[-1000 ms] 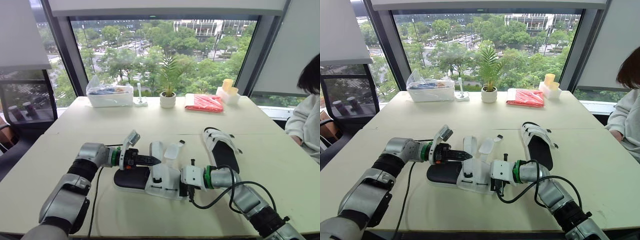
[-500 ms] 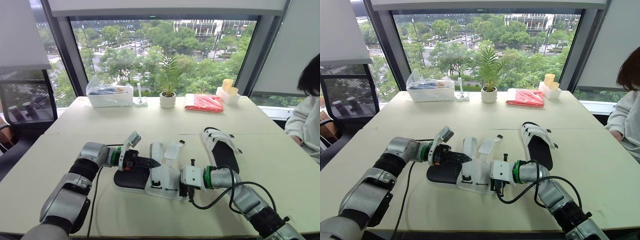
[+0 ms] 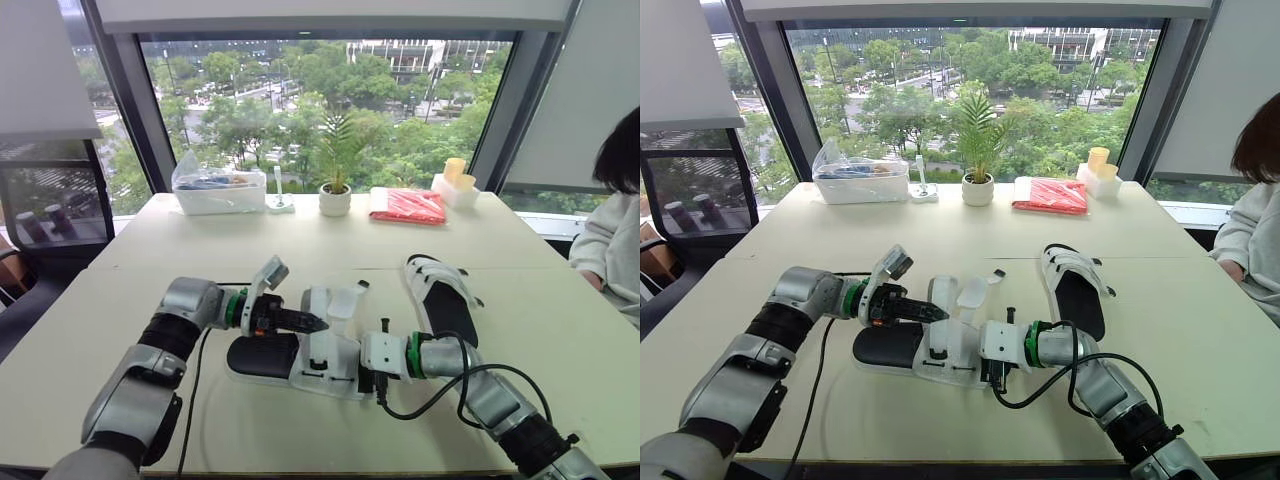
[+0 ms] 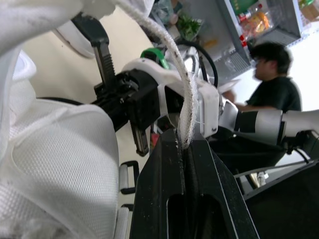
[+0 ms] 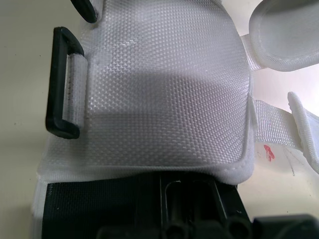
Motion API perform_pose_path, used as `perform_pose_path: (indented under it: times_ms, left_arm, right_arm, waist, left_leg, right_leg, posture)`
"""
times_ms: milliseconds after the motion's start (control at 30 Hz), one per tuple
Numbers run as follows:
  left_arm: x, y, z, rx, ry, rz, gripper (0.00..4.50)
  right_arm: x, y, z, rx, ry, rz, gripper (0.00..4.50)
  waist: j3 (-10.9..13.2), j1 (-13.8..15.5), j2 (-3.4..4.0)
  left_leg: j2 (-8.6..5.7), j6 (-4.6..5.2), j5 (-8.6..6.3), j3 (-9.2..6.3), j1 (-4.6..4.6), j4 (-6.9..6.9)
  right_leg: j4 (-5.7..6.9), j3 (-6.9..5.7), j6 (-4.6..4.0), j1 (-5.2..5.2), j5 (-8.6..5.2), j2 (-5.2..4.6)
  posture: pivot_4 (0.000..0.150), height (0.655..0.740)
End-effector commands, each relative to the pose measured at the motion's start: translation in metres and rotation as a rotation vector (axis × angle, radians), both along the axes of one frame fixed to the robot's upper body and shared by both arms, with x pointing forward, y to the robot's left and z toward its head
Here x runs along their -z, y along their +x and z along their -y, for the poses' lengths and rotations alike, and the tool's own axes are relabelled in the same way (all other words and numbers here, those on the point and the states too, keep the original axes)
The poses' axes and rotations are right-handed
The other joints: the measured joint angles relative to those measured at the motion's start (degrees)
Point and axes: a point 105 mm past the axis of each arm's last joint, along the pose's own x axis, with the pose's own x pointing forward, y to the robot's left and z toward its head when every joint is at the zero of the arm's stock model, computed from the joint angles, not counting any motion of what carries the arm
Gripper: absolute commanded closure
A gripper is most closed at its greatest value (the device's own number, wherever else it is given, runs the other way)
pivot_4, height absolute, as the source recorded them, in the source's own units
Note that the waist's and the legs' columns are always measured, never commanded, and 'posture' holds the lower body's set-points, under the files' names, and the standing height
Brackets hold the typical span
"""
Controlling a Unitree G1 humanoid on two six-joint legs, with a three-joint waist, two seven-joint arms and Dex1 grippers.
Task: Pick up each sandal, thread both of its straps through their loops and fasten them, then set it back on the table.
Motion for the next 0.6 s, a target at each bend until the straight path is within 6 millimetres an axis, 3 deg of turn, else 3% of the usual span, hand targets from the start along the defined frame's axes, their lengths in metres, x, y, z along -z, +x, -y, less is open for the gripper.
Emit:
perform_pose_path:
  times_ms: [33,300,600]
  left_arm:
    - [-0.0065,0.0035,0.0010,-0.006,0.008,0.063,4.46]
    - [-0.0062,0.0096,0.0021,-0.029,0.005,0.081,4.46]
    - [-0.0018,0.0036,0.0002,0.005,0.014,0.080,4.46]
  right_arm:
    - [0.0405,-0.0049,0.0151,0.055,-0.122,-0.109,4.50]
    - [0.0410,-0.0049,0.0147,0.054,-0.125,-0.109,4.50]
    - [0.0410,-0.0054,0.0145,0.053,-0.126,-0.108,4.50]
  waist:
    - [0.0,0.0,-0.02]
    - [0.0,0.0,-0.02]
    - [0.0,0.0,-0.02]
  left_leg:
    - [0.00,0.00,0.00,0.00,0.00,0.00]
    - [0.00,0.00,0.00,0.00,0.00,0.00]
    - [0.00,0.00,0.00,0.00,0.00,0.00]
  right_leg:
    - [0.00,0.00,0.00,0.00,0.00,0.00]
    - [0.01,0.00,0.00,-0.01,0.00,0.00]
    - [0.01,0.00,0.00,-0.01,0.00,0.00]
  posture:
    - [0.150,0.7374]
    - [0.150,0.7374]
    - [0.150,0.7374]
